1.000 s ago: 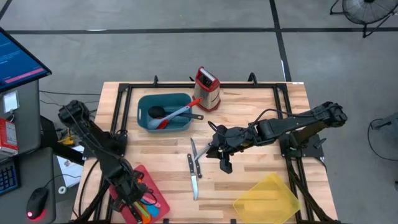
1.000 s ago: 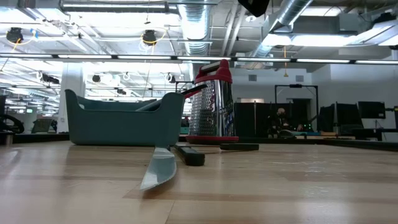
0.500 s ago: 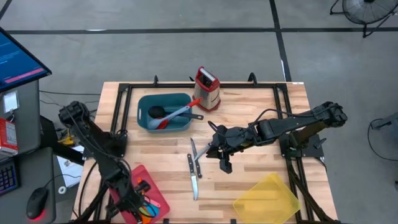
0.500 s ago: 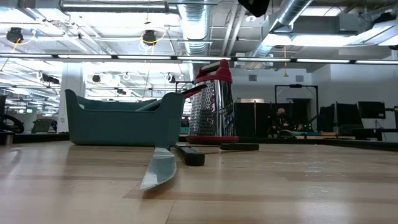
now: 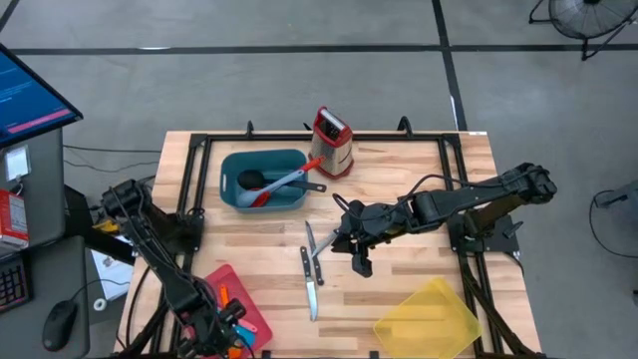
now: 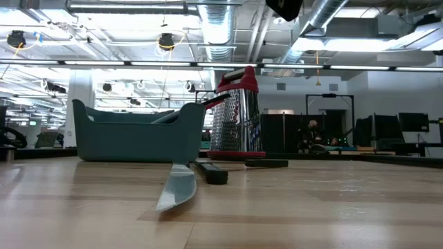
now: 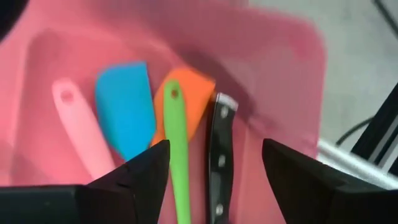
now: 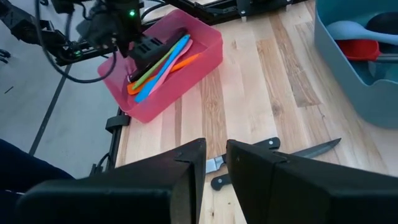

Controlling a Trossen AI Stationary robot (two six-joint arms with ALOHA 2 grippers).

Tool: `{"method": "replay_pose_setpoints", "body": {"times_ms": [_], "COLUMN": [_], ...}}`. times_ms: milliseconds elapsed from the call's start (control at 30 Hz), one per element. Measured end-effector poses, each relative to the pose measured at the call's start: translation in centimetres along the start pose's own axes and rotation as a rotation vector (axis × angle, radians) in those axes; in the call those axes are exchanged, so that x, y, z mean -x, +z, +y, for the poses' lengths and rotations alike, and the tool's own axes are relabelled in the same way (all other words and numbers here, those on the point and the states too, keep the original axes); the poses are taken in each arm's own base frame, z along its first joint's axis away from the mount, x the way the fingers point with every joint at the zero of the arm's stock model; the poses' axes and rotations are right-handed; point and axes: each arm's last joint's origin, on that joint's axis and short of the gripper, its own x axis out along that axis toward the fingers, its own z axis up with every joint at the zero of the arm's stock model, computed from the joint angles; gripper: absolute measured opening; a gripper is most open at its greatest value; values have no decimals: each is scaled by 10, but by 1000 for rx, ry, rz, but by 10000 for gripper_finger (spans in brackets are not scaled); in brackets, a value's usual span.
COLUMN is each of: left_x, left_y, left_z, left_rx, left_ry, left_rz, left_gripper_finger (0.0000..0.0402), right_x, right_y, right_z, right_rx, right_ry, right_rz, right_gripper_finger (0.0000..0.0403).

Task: Pick & Place Kitchen Items
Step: Put the black table knife into the yellow bin

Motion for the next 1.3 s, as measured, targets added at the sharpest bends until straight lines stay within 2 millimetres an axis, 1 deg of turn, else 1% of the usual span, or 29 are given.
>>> {"method": "replay_pose_setpoints", "body": {"times_ms": [167,233,733,967,1133,1200,1300], "left_x": [-12,-16,-17,-19,-20,-22,-32], "left_y": [-7,-8,-9,-11,-12,-12,-14], "left_z": [-2,-1,-3,-11,-14,-13,-10], "left_rx": [6,8,56,29,-6,-4,6], "left_ry": [3,-8,-5,-38,-32,-24,-30], "left_rz": [95,109,113,130,125,128,166], "left_gripper_finger": [233,233,233,232,224,221,221], "right_x": [0,0,0,0,0,0,0], "right_y": [0,0,-1,-1,-2,-1,-1], "right_z": [0,0,0,-1,-2,-2,-3], "right_rx": [0,0,0,1,4,5,5], "right_ry": [0,0,-3,-6,-32,-59,-87], "right_rz": [0,0,6,12,10,-1,-12], "right_gripper_finger": [72,72,72,72,72,72,72]}}
